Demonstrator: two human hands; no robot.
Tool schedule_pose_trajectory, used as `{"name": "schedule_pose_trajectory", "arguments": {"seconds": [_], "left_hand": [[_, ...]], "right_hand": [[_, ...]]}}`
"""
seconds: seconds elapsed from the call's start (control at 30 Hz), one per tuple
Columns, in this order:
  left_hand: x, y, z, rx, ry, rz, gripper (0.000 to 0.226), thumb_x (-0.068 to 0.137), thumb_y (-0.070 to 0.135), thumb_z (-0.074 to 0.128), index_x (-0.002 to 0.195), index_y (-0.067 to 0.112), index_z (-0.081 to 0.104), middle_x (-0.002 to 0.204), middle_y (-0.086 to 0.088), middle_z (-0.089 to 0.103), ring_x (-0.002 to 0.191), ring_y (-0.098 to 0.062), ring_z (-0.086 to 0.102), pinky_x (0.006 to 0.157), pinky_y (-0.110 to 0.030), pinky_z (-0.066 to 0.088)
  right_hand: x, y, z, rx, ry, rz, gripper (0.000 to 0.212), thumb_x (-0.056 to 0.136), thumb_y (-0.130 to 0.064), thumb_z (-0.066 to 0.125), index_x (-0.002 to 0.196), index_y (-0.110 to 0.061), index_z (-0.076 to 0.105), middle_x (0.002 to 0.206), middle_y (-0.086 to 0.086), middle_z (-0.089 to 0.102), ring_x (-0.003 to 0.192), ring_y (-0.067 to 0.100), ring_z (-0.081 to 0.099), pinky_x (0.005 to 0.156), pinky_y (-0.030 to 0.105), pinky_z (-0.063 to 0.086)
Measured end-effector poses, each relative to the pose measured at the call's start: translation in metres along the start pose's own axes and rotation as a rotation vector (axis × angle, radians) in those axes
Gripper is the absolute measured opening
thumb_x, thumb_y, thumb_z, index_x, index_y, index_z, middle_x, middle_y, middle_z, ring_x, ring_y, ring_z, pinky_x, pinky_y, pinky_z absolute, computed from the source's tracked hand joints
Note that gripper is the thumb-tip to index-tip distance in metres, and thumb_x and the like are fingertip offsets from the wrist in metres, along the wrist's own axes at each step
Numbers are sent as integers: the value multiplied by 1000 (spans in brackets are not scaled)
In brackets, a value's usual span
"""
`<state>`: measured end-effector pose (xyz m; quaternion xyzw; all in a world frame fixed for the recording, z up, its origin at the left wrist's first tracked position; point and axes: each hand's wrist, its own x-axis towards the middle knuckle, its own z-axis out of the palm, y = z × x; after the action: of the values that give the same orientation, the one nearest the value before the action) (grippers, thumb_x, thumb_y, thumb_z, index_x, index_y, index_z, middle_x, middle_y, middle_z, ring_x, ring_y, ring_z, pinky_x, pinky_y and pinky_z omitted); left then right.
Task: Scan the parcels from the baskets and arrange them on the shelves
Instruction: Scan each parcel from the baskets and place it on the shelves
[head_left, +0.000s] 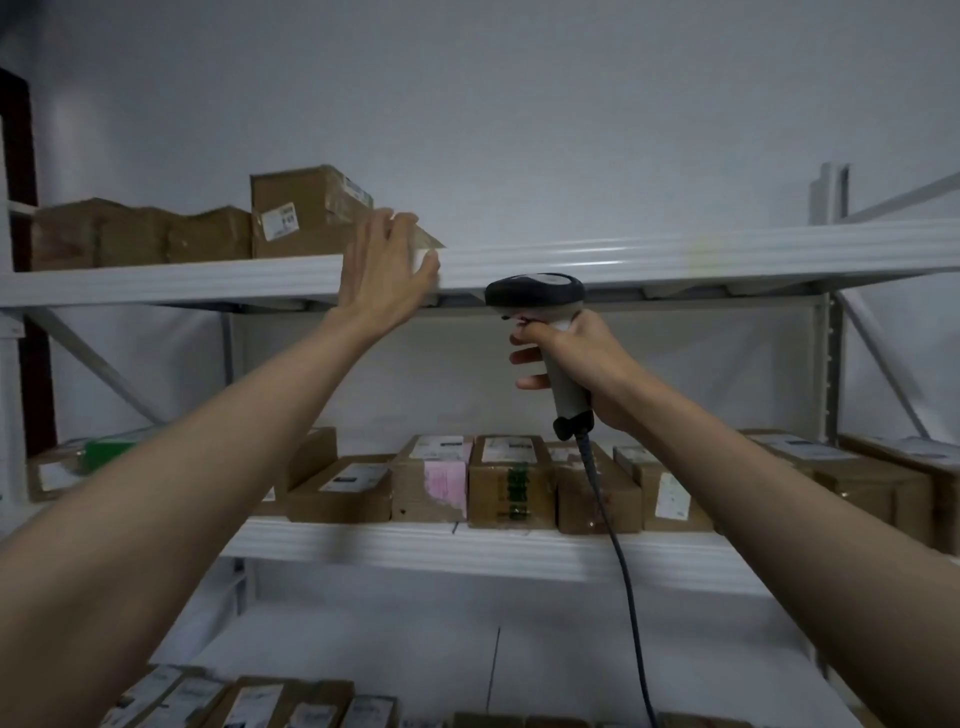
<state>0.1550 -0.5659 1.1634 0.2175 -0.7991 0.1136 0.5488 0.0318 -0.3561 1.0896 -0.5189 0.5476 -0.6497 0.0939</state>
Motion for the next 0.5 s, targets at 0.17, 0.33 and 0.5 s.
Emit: {"name": "schedule_pose_trajectory", "arguments": {"seconds": [0.17,0.33,0.5], "left_hand": [[-53,45,22,-95,144,142,29,90,31,53,113,13,54,118,-10,48,105,-22,46,83,-33,37],[-121,75,60,-340,10,177,17,95,27,55,107,16,53,109,-2,52,88,-16,52,72,-38,49],[-207,112,101,-523,-255,160,15,90,26,54,105,21,51,95,6,53,77,-9,49,65,-30,45]], "right_hand": [[-25,15,-3,-18,-2,59,26,99,-15,63,121,-2,65,115,14,67,91,19,71,69,33,63],[-66,46,-23,9,22,230,28,97,-18,65,122,-6,62,115,15,68,94,21,74,69,30,60],[-127,89,-50,-2,120,319,27,95,-13,65,122,-7,62,108,15,73,86,21,73,71,33,61]]}}
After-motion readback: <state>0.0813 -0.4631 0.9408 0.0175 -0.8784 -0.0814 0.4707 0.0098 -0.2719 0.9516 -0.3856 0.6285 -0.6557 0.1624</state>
